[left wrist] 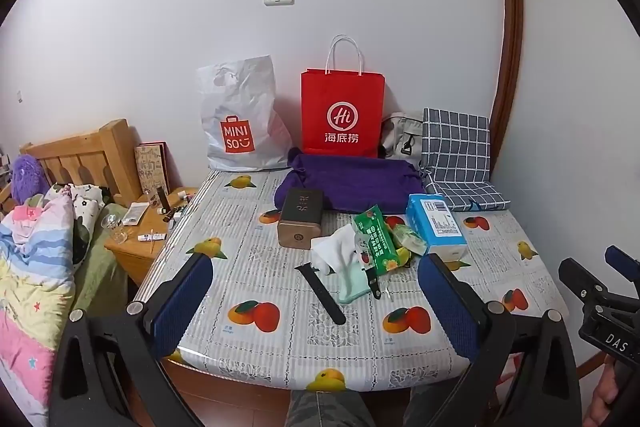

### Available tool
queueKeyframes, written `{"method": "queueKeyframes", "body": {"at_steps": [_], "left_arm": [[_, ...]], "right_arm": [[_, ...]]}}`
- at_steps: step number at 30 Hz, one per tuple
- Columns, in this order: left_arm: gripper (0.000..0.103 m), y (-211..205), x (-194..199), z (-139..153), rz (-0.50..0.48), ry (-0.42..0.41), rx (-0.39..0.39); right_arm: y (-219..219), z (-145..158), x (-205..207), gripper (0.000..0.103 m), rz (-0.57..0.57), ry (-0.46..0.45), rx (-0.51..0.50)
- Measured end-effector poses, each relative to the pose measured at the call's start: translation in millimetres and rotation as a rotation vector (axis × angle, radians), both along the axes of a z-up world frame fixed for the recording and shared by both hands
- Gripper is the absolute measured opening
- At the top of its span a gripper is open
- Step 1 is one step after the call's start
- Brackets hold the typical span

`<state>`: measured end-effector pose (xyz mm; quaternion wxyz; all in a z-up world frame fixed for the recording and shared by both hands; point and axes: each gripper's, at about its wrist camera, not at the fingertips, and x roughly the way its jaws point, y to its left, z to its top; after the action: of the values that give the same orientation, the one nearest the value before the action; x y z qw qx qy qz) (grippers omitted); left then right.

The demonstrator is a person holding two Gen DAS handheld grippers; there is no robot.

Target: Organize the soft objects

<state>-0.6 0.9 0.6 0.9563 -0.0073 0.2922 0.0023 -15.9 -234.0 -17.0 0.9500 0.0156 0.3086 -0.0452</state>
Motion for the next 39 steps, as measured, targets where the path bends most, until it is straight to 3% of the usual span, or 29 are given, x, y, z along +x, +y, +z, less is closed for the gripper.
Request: {"method": "queueKeyframes", "body": {"at_steps": [39], "left_arm": [[0.103, 5.6, -6.3, -0.6, 0.0, -0.001, 0.0]], "right_arm": [[4.5, 0.0, -2.5, 0.101, 0.012, -0.013, -0.006]]}}
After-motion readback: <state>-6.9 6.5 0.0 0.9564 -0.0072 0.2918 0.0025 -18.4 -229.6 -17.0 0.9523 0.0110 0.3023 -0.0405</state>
